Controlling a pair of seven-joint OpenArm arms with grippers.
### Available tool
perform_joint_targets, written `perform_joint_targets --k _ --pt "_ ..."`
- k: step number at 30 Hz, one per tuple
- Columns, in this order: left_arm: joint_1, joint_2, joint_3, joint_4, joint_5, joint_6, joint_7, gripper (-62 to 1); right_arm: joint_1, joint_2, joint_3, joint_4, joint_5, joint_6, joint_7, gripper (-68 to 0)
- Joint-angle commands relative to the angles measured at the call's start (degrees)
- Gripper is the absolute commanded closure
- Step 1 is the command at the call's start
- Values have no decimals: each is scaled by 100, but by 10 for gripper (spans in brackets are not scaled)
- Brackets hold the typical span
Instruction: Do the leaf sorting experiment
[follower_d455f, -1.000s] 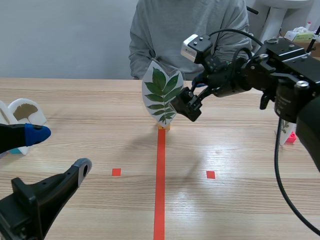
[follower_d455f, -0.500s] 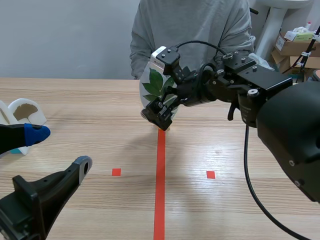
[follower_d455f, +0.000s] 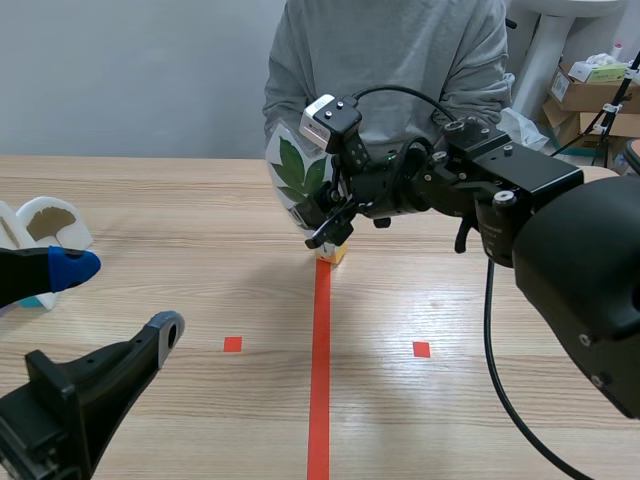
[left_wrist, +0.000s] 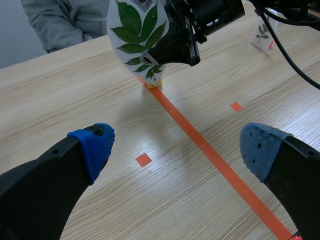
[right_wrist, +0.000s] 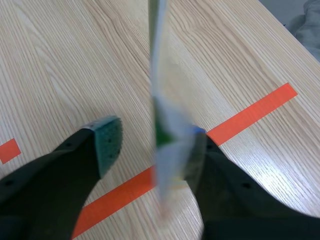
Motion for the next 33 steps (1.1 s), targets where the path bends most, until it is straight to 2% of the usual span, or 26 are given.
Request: perform_joint_targets --k 1,8,11,13,22,25,28,33 --pt "26 15 0 17 -63 -4 -92 -536 146 46 11 101 63 4 109 -172" --pt "26 15 0 17 -63 -4 -92 -536 146 46 11 101 63 4 125 -50" --pt "26 15 0 17 -63 -4 -92 -536 146 46 11 101 63 4 127 -45" --pt "26 15 0 17 -63 -4 -92 -536 149 46 11 101 63 4 125 -19" --pt "26 15 0 17 -63 -4 -92 -536 151 46 20 101 63 7 208 -18" --pt "26 15 0 17 -63 -4 -92 -536 151 66 50 120 68 118 210 -19" --pt "26 15 0 17 -63 -4 -92 -536 144 168 109 284 247 157 149 -20" --pt "26 13 0 17 -63 -4 -92 -536 39 490 299 721 1016 111 -413 -20"
